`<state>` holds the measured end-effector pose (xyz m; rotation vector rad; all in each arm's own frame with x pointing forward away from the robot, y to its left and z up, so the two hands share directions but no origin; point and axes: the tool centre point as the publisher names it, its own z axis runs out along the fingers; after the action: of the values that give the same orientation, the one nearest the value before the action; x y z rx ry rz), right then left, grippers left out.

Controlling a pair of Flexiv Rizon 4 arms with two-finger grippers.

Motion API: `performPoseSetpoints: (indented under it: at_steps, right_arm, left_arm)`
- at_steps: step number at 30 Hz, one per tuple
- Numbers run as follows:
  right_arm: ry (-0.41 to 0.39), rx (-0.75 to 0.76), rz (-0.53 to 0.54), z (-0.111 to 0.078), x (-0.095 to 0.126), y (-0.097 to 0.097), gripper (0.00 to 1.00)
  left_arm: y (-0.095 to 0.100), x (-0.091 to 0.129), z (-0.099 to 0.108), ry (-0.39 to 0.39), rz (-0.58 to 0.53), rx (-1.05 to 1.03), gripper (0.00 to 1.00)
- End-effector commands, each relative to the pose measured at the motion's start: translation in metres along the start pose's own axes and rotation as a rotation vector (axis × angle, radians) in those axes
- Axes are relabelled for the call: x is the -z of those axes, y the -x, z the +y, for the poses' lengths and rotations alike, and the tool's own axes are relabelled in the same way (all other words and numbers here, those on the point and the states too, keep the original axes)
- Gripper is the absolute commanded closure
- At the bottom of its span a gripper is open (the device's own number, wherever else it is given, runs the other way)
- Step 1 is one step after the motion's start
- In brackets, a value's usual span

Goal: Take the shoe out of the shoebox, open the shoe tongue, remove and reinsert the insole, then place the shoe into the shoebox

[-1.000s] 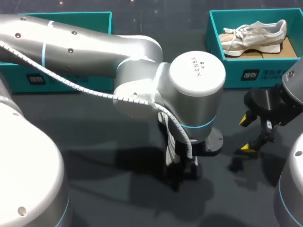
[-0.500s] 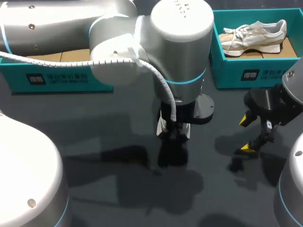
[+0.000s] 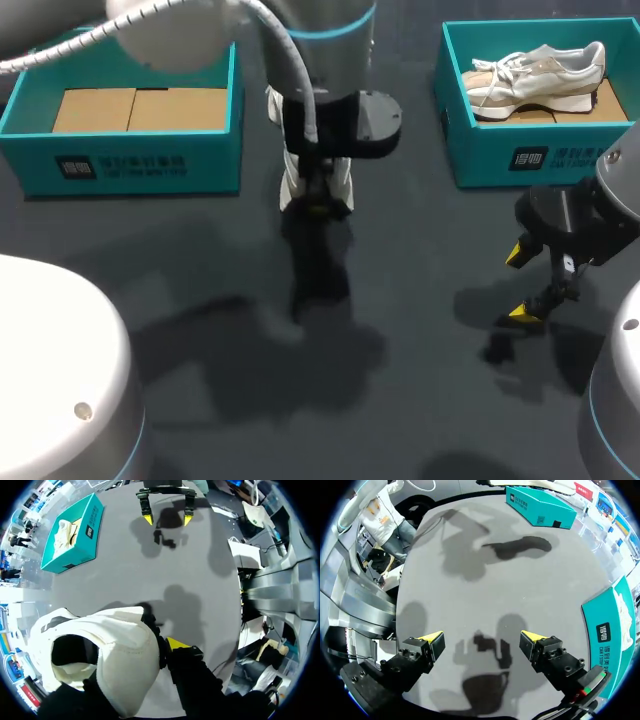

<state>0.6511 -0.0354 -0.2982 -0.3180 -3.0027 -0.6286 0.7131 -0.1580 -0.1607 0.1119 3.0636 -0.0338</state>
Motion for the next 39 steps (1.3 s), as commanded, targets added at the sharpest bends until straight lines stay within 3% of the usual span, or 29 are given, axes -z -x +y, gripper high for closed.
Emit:
performPoseSetpoints:
  at_steps: [1,7,12,28,39]
  right_arm:
    - [-0.001,0.000,-0.003,-0.001,0.000,-0.002,0.00]
    - [-0.001,0.000,-0.003,-0.001,0.000,-0.002,0.00]
    - [-0.001,0.000,-0.003,-0.001,0.000,-0.002,0.00]
    - [-0.001,0.000,-0.003,-0.001,0.000,-0.002,0.00]
    - [-0.001,0.000,-0.003,-0.001,0.000,-0.002,0.00]
  left_arm:
    - [0.018,0.026,0.051,-0.045,0.022,0.003,1.00]
    - [0.055,0.038,0.090,-0.030,0.052,-0.011,1.00]
    - [0.090,0.032,0.127,0.001,0.072,0.042,1.00]
    - [0.094,0.029,0.133,0.011,0.069,0.011,1.00]
    - [0.156,0.020,0.240,0.099,0.073,0.044,1.00]
